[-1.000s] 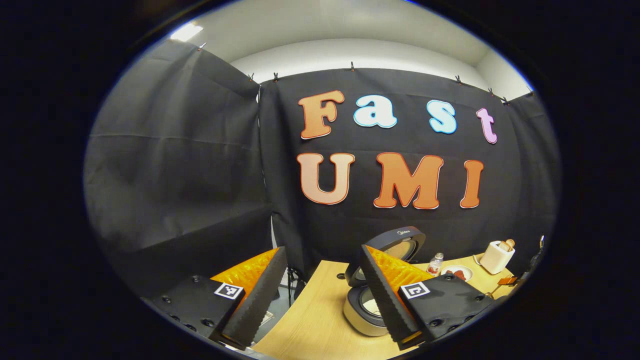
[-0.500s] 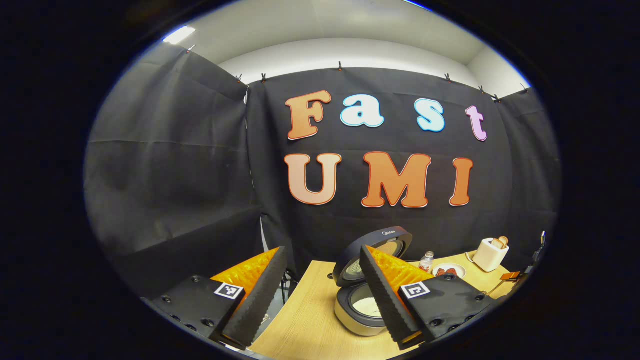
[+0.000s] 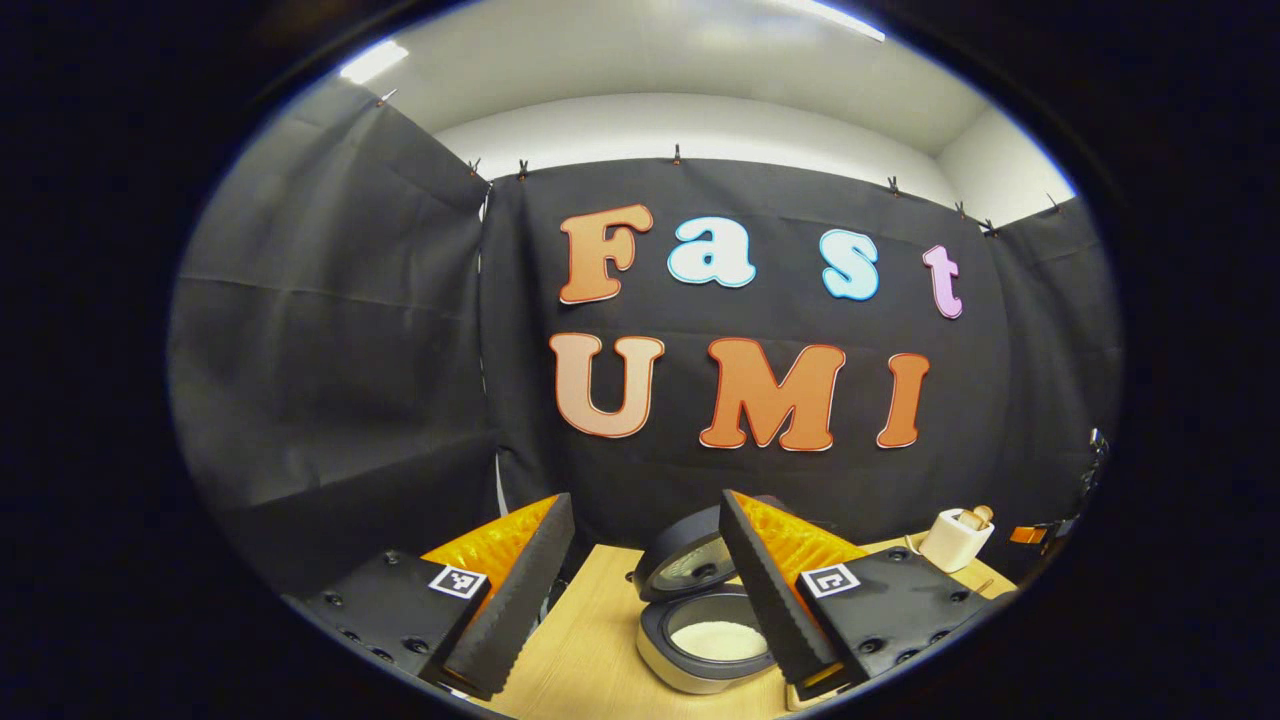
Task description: Close the left gripper, press the button to open the rice cooker; take a wooden spoon from the chopstick holder with the right hand, scoop a spoonful of rice and pour it into the rice cooker, then put the wooden spoon back into the chopstick holder.
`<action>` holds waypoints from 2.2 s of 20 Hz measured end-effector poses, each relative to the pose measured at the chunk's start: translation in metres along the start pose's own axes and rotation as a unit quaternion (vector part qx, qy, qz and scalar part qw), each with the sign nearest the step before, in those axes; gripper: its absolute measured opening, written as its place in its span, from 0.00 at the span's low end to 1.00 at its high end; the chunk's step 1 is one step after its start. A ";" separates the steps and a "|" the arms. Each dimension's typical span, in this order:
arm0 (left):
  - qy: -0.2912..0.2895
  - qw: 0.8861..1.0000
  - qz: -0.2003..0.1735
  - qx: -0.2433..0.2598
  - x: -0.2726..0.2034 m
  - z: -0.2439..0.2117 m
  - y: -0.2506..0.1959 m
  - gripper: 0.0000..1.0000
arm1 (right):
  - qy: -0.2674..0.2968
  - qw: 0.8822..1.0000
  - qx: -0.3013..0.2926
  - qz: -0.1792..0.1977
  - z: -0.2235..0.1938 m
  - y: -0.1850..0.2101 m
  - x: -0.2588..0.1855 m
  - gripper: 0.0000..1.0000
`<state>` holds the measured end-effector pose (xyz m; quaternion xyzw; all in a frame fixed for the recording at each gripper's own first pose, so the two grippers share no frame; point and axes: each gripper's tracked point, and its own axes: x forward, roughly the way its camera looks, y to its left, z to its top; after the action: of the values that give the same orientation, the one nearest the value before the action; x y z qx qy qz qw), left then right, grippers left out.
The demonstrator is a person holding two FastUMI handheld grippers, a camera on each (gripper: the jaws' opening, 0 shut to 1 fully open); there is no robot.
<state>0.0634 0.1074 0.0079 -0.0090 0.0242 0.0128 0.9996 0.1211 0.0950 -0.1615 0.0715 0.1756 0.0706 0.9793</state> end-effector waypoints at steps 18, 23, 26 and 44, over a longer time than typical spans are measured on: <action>0.039 0.997 -0.054 0.023 0.209 0.013 -0.085 1.00 | -0.123 0.989 -0.084 0.021 0.180 0.057 -0.091 1.00; 0.096 0.993 -0.065 0.024 0.260 -0.052 -0.102 0.96 | -0.108 0.992 -0.065 0.006 0.177 0.052 -0.089 1.00; 0.123 0.990 -0.062 0.024 0.274 -0.078 -0.101 0.99 | -0.106 0.992 -0.061 0.004 0.175 0.052 -0.094 1.00; 0.180 0.982 -0.056 0.014 0.189 -0.144 -0.116 0.96 | -0.109 0.989 -0.089 0.045 0.168 0.041 -0.114 1.00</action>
<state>0.2482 -0.0070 -0.1428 0.0017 0.2033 -0.0450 0.9781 0.0697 0.0969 0.0393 -0.0010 0.0576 0.1220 0.9909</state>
